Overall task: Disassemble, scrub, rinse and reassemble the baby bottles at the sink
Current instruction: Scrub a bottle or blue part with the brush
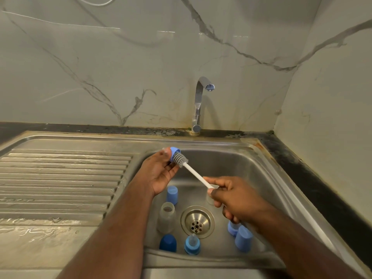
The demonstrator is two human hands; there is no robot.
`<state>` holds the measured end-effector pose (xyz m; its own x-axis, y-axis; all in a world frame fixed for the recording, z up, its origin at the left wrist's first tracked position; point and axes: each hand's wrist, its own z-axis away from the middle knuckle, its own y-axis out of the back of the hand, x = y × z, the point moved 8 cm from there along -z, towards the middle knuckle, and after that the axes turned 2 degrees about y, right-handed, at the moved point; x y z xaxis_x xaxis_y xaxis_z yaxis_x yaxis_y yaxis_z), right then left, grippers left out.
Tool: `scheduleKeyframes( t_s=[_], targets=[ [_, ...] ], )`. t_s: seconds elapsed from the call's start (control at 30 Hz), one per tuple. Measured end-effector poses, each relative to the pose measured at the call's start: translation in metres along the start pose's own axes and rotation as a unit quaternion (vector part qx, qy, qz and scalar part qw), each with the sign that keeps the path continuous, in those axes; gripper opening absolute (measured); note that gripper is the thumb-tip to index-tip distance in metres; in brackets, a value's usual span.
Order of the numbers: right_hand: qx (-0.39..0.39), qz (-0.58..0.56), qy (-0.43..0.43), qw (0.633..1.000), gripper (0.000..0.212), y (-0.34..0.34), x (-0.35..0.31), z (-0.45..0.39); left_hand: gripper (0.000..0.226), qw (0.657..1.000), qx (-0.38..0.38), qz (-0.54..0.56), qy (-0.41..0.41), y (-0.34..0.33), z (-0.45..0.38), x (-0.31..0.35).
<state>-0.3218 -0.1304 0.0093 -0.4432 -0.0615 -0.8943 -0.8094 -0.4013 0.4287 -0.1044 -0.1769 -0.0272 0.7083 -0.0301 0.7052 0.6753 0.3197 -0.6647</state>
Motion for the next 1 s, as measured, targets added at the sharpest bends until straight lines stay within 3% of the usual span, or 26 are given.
scheduleKeyframes(
  t_s=[0.17,0.3,0.43,0.63,1.0],
  targets=[
    [-0.026,-0.010,0.018,0.999,0.038,-0.005,-0.004,0.003,0.027,0.999,0.003,0.017,-0.034,0.000,0.002,0.010],
    [0.035,-0.028,0.055,0.997,0.033,0.017,-0.010,0.003,0.024,0.998,-0.004,0.039,-0.041,-0.002,0.003,0.012],
    [0.070,0.095,0.113,0.987,0.031,0.014,-0.017,-0.003,0.011,0.999,-0.038,0.000,-0.032,-0.012,0.009,0.008],
    [0.100,0.165,0.127,0.973,0.037,0.017,-0.021,-0.012,0.039,0.997,-0.070,0.009,-0.018,-0.021,0.015,0.007],
    [0.106,0.151,0.132,0.974,0.039,0.026,-0.021,-0.007,0.027,0.995,-0.074,0.055,-0.021,-0.025,0.022,0.010]
  ],
)
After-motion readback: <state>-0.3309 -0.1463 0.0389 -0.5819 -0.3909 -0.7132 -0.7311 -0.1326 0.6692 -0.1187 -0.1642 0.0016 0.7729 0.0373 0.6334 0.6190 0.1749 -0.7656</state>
